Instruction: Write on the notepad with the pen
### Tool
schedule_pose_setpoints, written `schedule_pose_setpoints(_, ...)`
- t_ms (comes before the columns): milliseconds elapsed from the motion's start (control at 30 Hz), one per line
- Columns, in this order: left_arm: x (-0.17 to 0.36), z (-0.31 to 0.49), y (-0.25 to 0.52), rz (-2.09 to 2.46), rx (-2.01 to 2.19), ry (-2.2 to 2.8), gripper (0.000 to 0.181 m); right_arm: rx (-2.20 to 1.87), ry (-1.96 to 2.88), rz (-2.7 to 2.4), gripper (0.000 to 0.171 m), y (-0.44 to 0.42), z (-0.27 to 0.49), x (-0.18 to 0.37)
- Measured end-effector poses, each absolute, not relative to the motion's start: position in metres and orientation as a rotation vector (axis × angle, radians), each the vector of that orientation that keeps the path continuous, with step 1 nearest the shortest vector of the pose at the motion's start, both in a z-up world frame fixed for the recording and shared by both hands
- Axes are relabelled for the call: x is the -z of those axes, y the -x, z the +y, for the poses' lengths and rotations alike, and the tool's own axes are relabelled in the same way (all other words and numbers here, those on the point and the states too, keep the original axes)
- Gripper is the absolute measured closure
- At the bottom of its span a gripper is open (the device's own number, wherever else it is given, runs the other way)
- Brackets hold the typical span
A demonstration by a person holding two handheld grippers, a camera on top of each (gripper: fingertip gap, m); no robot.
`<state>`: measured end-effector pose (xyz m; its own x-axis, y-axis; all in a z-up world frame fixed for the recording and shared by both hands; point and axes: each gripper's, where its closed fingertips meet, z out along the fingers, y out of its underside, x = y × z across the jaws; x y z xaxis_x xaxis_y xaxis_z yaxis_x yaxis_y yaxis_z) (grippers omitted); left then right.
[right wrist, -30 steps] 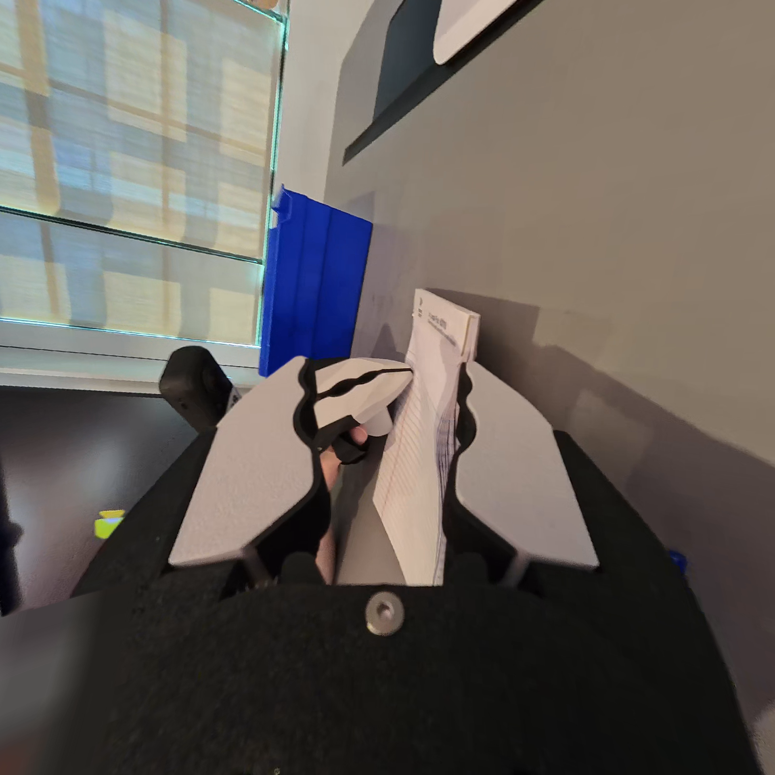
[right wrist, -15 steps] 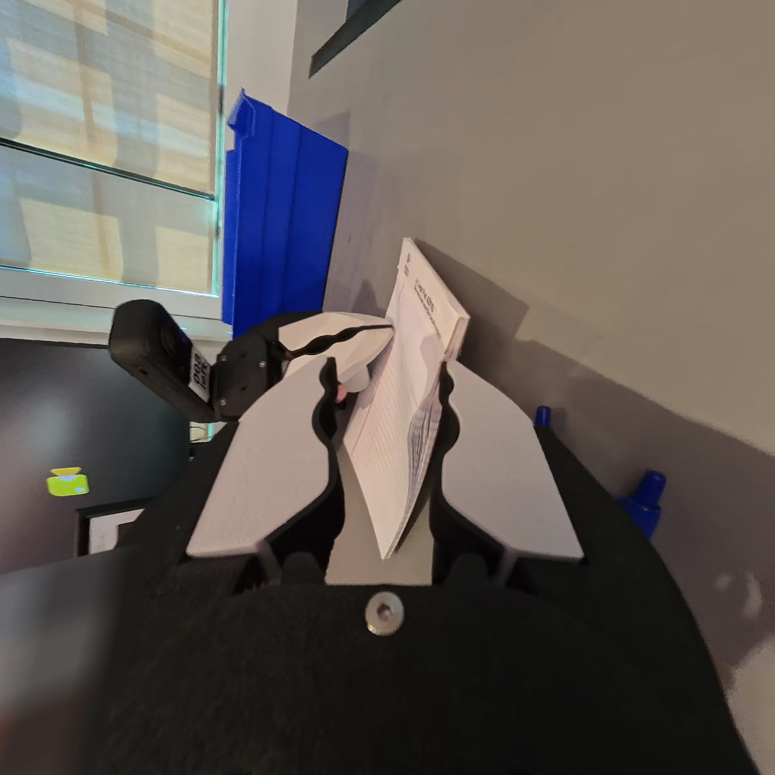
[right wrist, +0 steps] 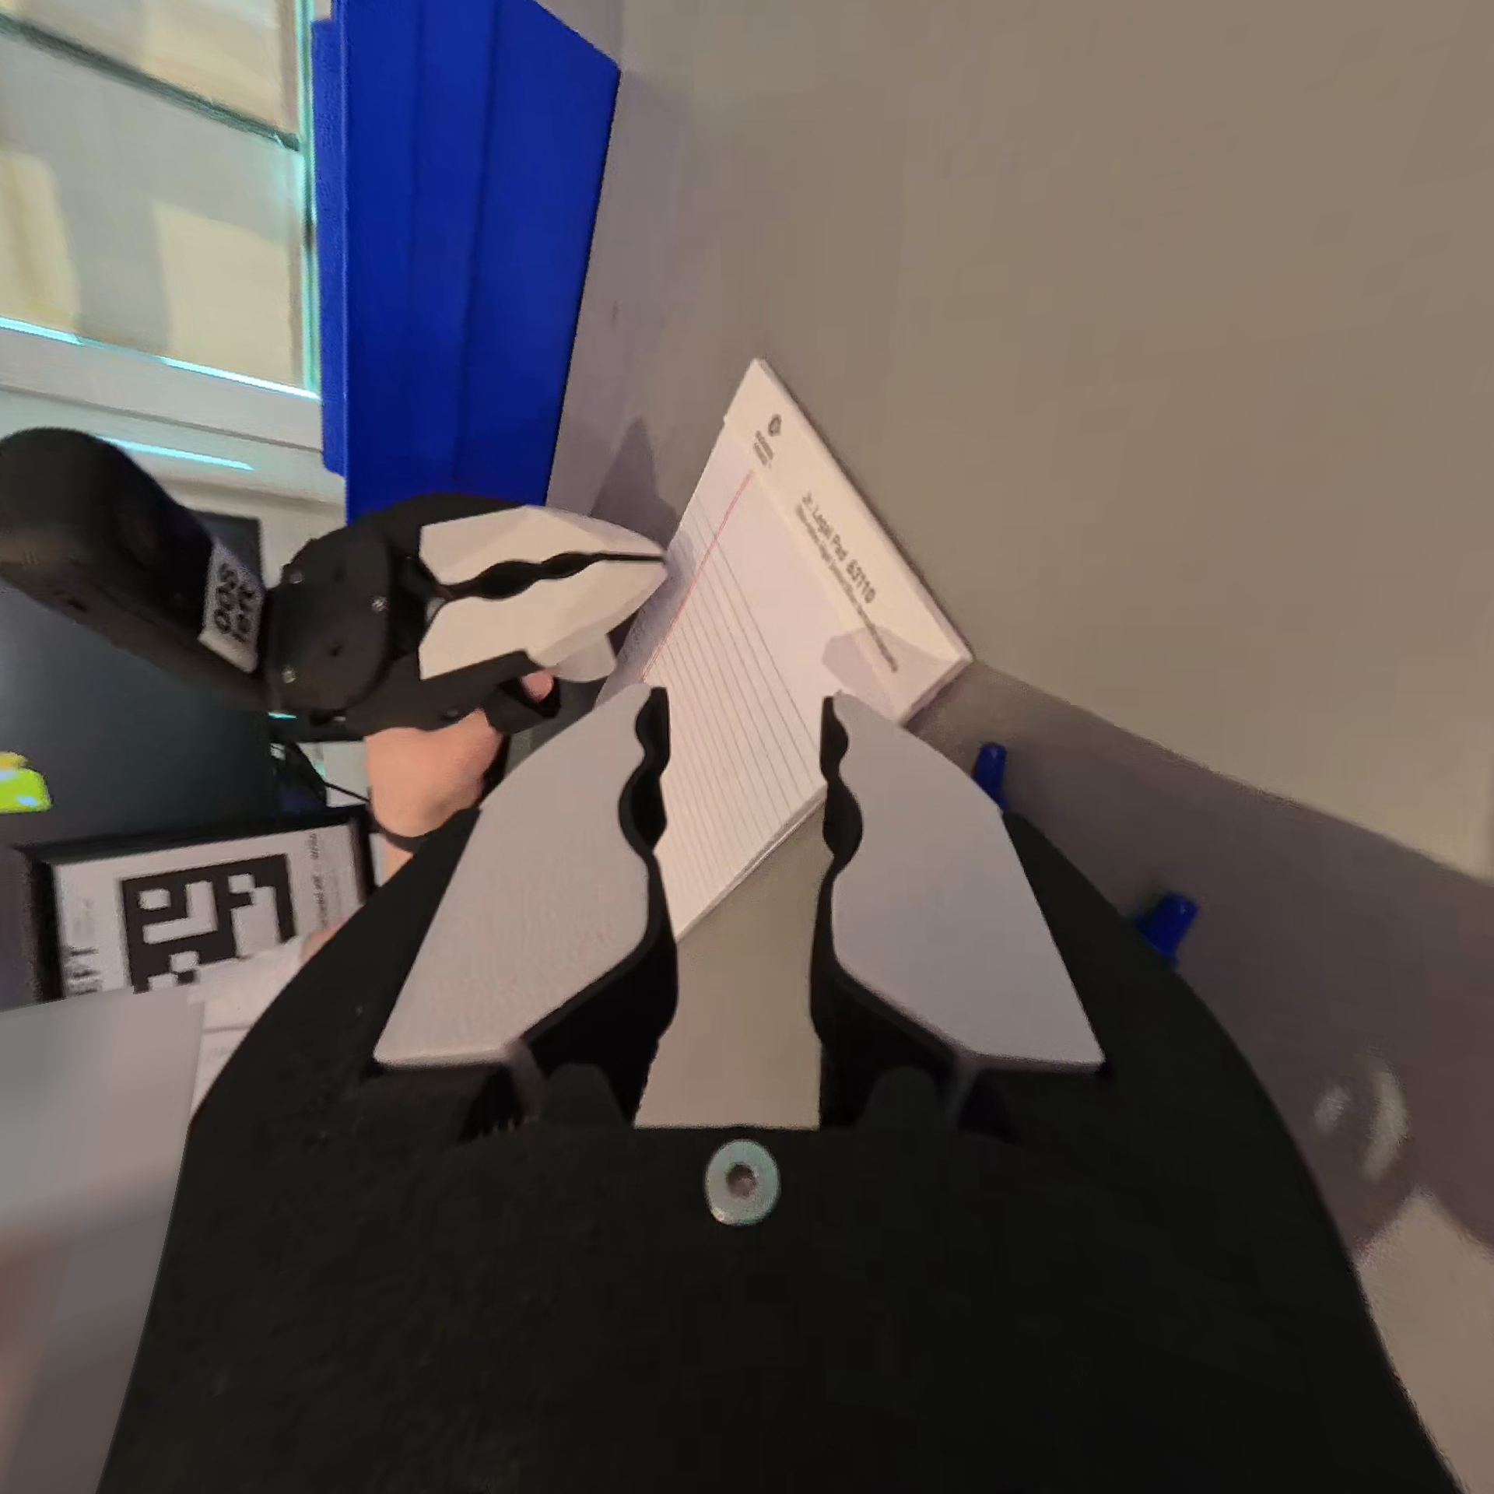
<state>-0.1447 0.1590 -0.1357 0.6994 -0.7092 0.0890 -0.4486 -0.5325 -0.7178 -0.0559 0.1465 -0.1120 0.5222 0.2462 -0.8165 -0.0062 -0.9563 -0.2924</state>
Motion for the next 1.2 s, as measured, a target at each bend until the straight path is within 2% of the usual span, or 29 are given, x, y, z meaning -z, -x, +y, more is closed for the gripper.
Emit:
schedule_pose_setpoints(200,0.116,0.093,0.141,1.0,0.544,2.169,0.181,-0.962,2.539,-0.738,0.118,0.044,0.169,0.114)
schedule_pose_setpoints(300,0.113,0.064,0.15,1.003,0.542,2.122,0.181,-1.038,2.616,-0.832,0.105,0.048,0.164,0.125)
schedule_pose_setpoints(367,0.117,0.053,0.156,1.006,0.527,2.117,0.181,-1.163,2.654,-0.808,0.102,0.053,0.164,0.128)
schedule_pose_setpoints(600,0.147,0.055,0.165,1.014,0.458,2.145,0.181,-0.994,2.613,-1.211,0.115,0.049,0.157,0.14)
schedule_pose_setpoints(700,0.142,0.055,0.161,1.002,0.489,2.104,0.181,-0.999,2.601,-1.277,0.11,0.052,0.153,0.139)
schedule_pose_setpoints(800,0.132,0.054,0.154,0.978,0.563,2.061,0.181,-0.878,2.519,-1.431,0.111,0.05,0.15,0.143)
schedule_pose_setpoints(967,0.147,0.056,0.151,1.03,0.503,2.123,0.181,-0.844,2.438,-1.499,0.104,0.05,0.146,0.143)
schedule_pose_setpoints(1200,0.148,0.056,0.15,1.04,0.517,2.127,0.181,-0.758,2.407,-1.572,0.114,0.044,0.157,0.146)
